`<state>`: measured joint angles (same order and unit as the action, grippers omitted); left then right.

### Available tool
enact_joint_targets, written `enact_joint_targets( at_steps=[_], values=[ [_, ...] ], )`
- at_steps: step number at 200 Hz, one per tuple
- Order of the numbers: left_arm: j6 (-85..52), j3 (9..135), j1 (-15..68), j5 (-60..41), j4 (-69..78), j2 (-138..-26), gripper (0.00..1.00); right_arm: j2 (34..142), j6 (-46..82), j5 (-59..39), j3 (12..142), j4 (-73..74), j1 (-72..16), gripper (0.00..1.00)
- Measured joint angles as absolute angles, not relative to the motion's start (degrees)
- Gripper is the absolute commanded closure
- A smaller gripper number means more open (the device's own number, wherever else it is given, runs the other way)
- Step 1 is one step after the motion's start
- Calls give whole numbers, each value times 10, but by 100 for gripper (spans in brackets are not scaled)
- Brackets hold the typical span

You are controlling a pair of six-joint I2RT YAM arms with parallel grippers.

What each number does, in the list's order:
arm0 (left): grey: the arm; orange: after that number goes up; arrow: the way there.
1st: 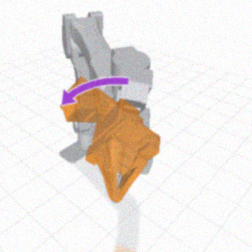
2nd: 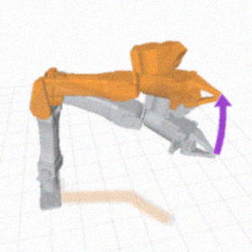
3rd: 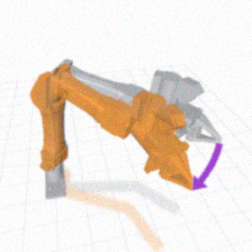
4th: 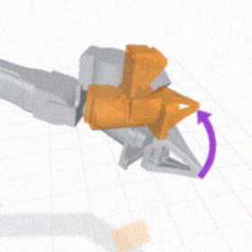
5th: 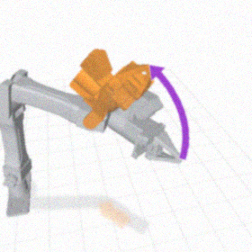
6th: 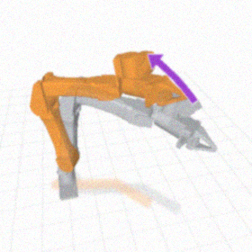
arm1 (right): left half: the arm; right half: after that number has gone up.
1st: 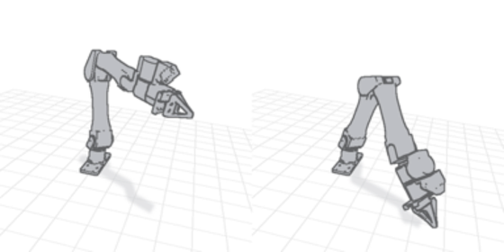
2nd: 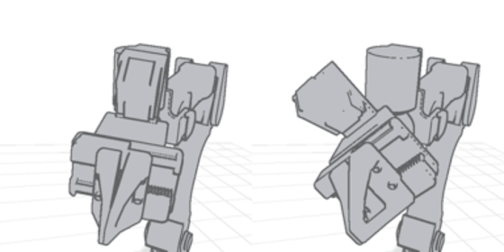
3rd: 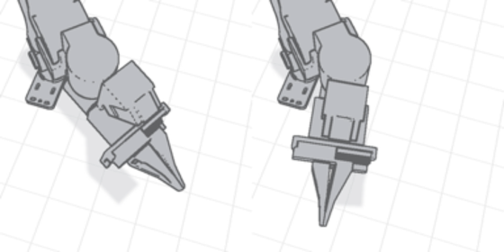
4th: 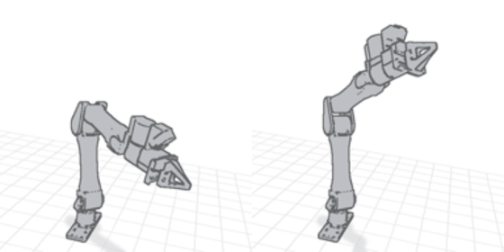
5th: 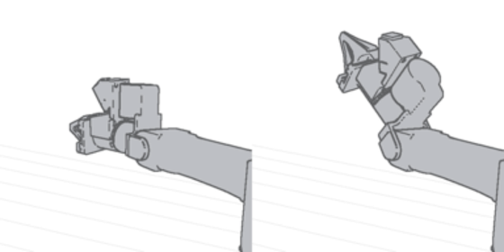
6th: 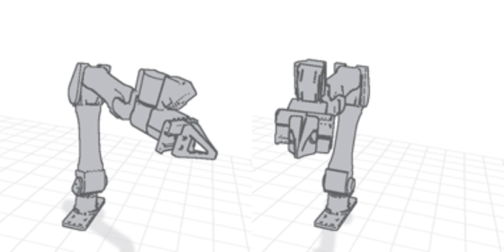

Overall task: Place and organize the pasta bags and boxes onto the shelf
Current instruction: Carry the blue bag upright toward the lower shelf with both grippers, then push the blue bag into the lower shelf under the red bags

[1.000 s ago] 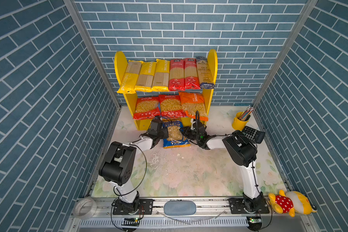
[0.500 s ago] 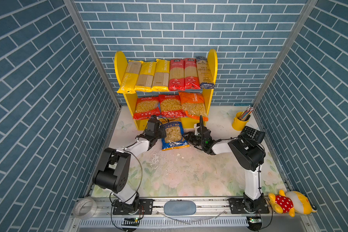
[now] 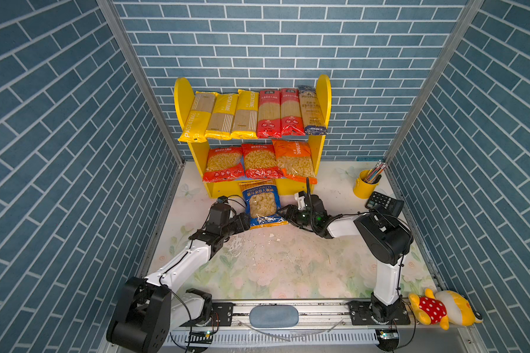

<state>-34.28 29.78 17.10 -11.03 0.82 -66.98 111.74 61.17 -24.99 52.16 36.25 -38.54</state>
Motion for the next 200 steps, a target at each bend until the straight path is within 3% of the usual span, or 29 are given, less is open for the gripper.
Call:
enact_joint_targets(
  at_steps=[29,56,84,127,200],
  values=[
    [-399,235,171,-160,78,-701,22,1117,612,-264,522,357,-385,43],
    [-448,207,171,-197,165,-756,31,1117,613,-270,522,358,-386,46],
    [-476,207,171,-220,234,-801,42,1118,617,-270,522,363,-389,56],
    [-473,244,170,-221,251,-838,69,1130,625,-263,533,369,-397,78],
    [-470,376,153,-231,250,-945,80,1164,632,-210,626,360,-378,92]
  ],
)
